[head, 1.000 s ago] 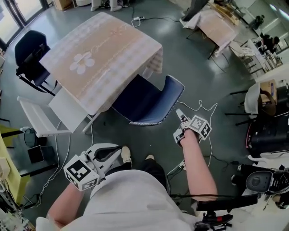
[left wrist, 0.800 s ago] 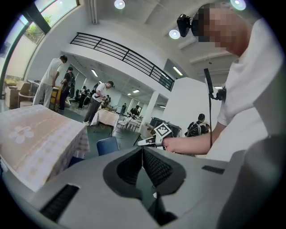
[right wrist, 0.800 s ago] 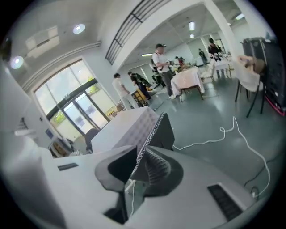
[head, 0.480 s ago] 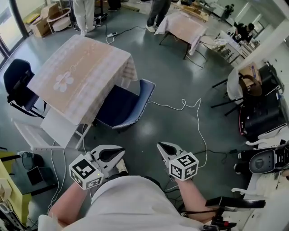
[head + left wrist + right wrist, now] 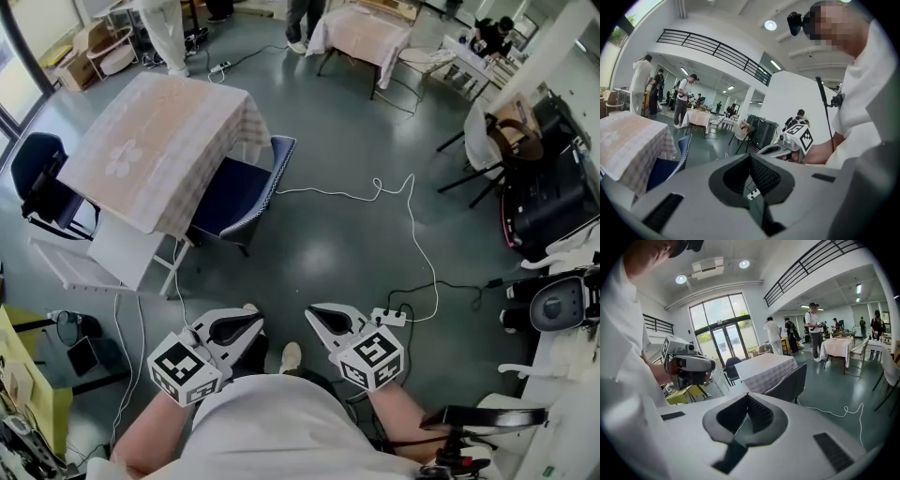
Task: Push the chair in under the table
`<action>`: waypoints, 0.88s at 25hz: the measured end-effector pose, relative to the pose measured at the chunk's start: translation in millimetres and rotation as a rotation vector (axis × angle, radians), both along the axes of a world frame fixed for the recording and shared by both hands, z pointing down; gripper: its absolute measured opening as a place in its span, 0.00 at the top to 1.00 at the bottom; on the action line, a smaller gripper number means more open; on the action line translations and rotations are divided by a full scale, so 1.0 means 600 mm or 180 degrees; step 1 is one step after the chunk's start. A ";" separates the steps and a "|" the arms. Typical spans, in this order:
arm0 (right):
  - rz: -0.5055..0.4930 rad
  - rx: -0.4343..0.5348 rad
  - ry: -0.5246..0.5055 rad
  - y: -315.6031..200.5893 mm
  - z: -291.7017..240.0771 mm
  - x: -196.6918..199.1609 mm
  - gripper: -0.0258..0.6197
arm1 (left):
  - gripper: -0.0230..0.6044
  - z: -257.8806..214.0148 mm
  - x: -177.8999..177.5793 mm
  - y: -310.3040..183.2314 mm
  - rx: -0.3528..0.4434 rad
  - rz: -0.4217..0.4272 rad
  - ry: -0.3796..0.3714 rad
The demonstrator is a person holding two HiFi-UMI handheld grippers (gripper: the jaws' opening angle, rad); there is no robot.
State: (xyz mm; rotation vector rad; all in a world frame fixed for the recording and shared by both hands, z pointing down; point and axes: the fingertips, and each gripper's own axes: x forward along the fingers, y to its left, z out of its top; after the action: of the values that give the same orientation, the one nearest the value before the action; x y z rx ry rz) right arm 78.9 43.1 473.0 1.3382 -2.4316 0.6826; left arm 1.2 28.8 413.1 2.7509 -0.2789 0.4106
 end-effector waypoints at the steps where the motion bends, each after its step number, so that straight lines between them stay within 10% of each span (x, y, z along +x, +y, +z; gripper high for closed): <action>1: -0.0031 0.0018 0.0021 0.010 0.001 -0.006 0.94 | 0.95 0.002 -0.006 0.015 -0.0019 -0.0023 -0.0017; 22: 0.0159 0.0367 0.0231 0.092 -0.070 -0.267 0.94 | 0.95 -0.010 -0.253 0.093 -0.0039 0.0386 -0.0115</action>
State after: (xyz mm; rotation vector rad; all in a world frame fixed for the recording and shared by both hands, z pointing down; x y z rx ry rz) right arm -81.3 98.0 431.1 1.4454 -2.4195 0.5032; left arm -150.4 84.5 407.3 2.7595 -0.1183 0.4920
